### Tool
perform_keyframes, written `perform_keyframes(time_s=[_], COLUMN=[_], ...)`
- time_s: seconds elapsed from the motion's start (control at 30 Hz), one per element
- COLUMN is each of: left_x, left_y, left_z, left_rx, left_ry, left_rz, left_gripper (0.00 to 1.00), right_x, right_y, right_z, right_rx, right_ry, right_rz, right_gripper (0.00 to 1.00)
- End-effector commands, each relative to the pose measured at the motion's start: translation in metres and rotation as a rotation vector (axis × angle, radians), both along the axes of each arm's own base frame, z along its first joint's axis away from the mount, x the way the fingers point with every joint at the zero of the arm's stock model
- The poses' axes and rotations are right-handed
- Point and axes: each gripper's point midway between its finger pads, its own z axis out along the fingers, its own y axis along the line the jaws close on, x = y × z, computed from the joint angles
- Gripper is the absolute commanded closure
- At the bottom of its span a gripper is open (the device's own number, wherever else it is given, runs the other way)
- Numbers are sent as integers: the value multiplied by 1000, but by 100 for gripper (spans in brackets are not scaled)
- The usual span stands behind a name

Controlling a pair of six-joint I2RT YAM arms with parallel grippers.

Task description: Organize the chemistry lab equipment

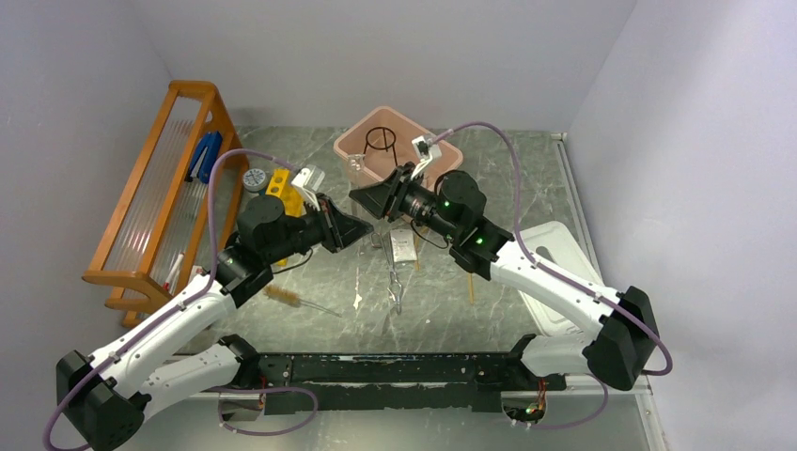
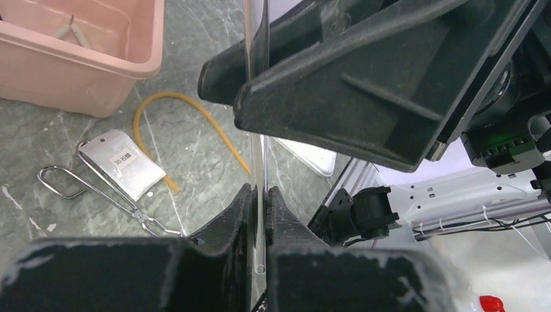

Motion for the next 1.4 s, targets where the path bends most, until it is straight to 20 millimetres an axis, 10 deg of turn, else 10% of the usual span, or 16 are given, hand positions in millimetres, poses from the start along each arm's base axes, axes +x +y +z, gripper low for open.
perform_keyframes(time_s=[0.0, 0.47, 0.63, 0.87, 1.07, 1.37], left_x=[10, 13, 20, 42, 38, 34], left_y=[3, 7, 16, 65, 73, 76], left_z=[21, 20, 11, -12, -30, -54], left_rx=[-20, -9, 65, 251, 272, 283], left_ry=[-67, -64, -51, -7, 34, 99], left_rz=[42, 73, 127, 392, 420, 434], left_gripper=[95, 95, 32, 18, 17, 17], right_x=[-5, -12, 8, 68, 138, 181], right_y=[-3, 8, 0, -30, -61, -72], right_z=[-16, -23, -9, 0, -51, -146], right_rx=[-14, -21, -82, -304, -552, -800], right_ry=[58, 85, -11, -235, -246, -150], right_rz=[8, 85, 40, 40, 27, 169], right_gripper=[67, 90, 100, 100, 100, 100])
